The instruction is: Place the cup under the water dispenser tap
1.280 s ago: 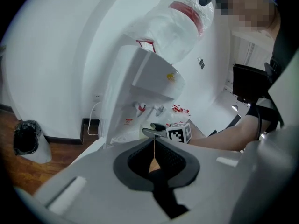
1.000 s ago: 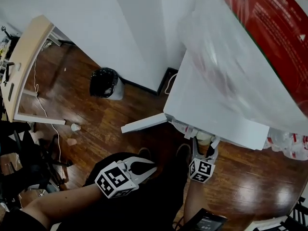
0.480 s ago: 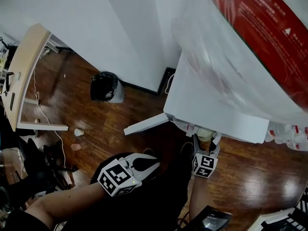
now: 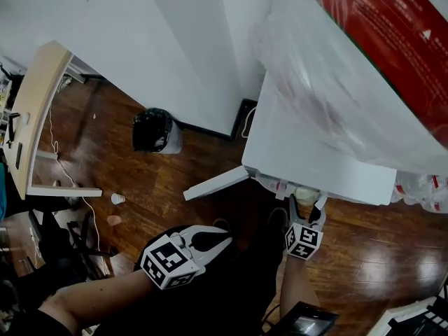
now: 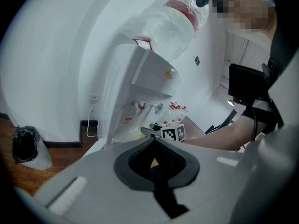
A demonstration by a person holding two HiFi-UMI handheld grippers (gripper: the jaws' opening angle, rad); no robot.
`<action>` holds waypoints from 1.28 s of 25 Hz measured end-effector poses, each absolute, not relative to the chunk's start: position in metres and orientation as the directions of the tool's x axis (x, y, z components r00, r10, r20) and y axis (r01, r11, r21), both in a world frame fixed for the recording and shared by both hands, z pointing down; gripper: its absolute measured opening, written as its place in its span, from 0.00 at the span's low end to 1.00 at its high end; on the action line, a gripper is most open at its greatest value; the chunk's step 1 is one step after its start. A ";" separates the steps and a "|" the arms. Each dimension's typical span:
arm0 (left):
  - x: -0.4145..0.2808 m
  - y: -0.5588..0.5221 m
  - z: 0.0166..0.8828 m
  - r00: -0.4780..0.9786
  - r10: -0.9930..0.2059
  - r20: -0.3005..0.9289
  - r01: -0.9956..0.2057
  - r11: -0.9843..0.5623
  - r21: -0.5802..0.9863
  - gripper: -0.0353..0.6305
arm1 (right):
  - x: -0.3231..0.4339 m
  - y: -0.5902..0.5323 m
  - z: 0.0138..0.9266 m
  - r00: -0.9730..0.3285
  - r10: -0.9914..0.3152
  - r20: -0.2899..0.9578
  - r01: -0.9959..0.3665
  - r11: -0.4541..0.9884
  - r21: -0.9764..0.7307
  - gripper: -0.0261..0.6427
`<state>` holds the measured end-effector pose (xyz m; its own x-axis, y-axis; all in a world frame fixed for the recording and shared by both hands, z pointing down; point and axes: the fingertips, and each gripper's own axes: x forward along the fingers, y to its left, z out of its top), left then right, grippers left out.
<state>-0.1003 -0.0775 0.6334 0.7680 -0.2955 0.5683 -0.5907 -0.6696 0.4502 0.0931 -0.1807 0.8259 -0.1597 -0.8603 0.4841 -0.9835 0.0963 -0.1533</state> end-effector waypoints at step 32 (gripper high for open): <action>-0.154 -0.104 0.410 0.860 -0.477 0.180 -0.508 -0.769 0.388 0.12 | 0.053 -0.094 0.445 -0.299 -0.886 0.354 -0.939 0.209 -0.272 0.37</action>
